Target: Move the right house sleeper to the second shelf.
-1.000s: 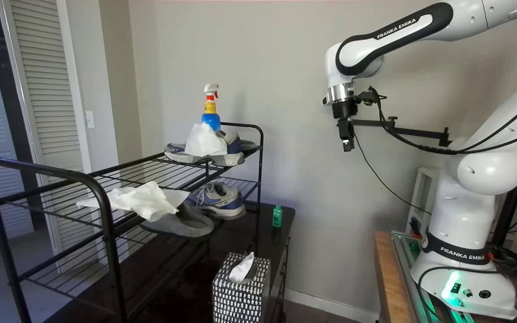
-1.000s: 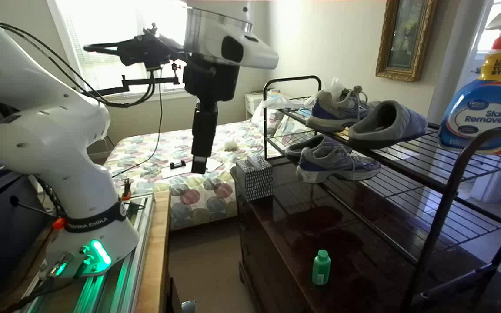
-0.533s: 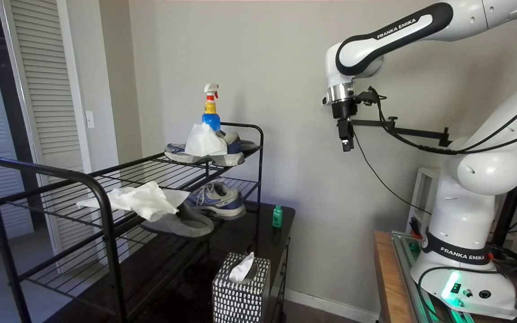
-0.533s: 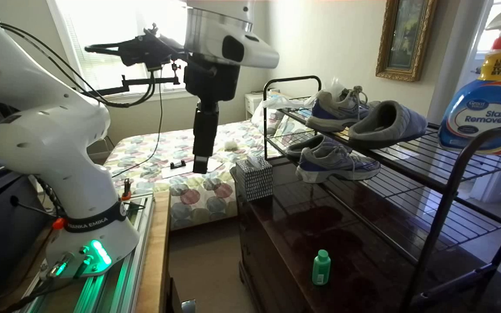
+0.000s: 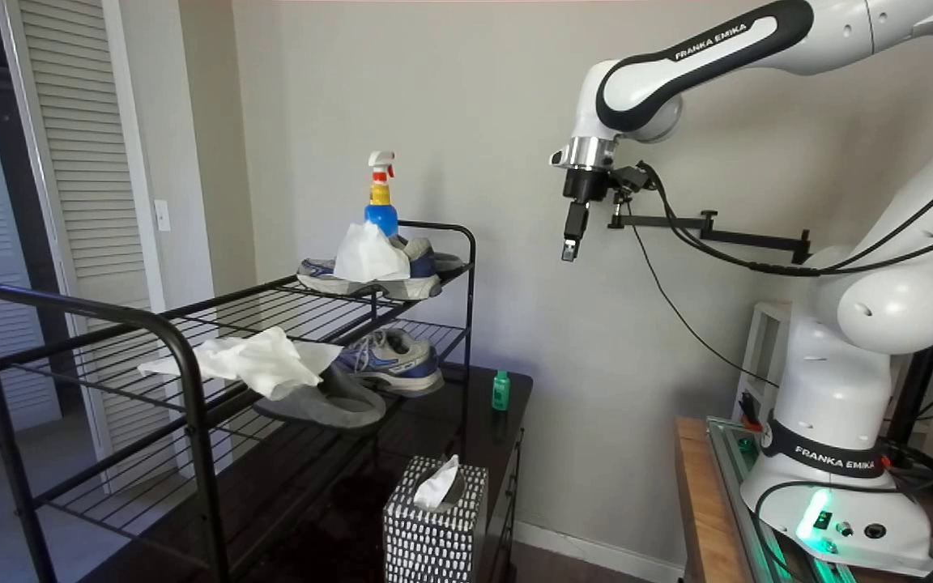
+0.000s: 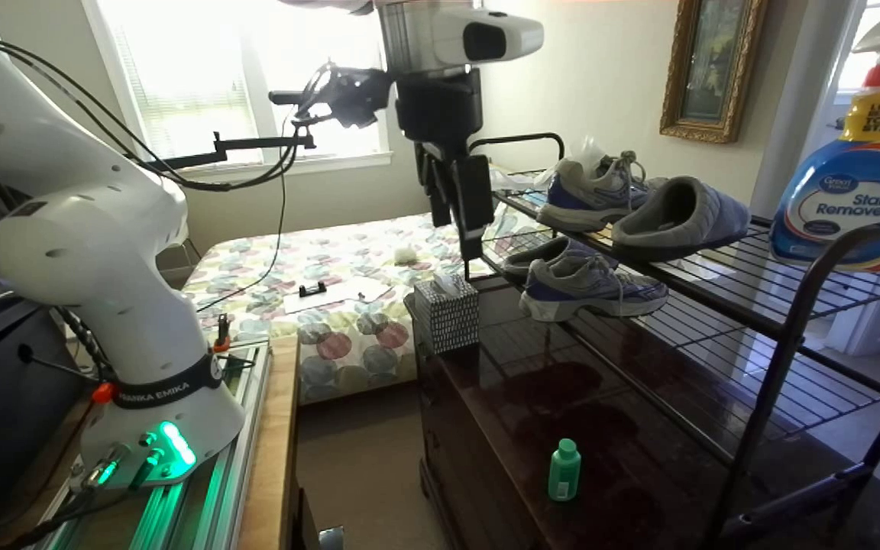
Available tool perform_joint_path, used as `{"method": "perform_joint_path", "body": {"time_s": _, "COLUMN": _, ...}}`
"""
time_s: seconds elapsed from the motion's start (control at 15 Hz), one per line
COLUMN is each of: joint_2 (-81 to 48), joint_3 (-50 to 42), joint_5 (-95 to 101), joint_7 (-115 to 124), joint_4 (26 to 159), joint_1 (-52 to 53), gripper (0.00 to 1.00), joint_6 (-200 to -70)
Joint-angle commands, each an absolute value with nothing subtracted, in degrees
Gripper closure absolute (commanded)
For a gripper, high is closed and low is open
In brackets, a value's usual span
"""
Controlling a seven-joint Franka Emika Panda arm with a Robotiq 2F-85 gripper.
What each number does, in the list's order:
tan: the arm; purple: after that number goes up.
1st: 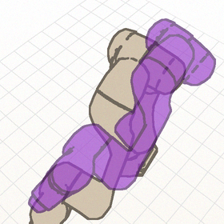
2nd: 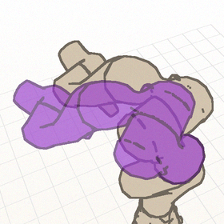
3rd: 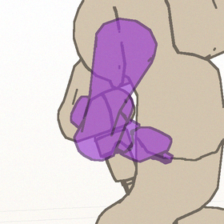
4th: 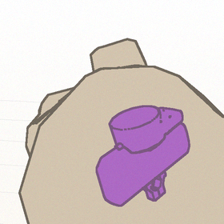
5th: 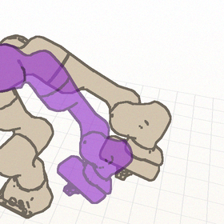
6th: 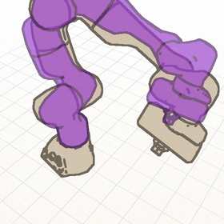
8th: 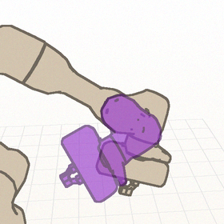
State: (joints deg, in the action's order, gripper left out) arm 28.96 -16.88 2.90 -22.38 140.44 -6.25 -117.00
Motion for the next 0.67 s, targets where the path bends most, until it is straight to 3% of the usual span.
{"method": "perform_joint_path", "body": {"time_s": 0.0, "joint_2": 27.4, "joint_3": -16.4, "joint_5": 1.9, "joint_7": -28.4, "joint_4": 140.7, "joint_1": -3.7, "gripper": 0.00, "joint_6": -124.9}}
{"method": "perform_joint_path", "body": {"time_s": 0.6, "joint_2": 20.3, "joint_3": -12.7, "joint_5": 2.7, "joint_7": -32.1, "joint_4": 139.2, "joint_1": 1.9, "gripper": 0.00, "joint_6": -145.6}}
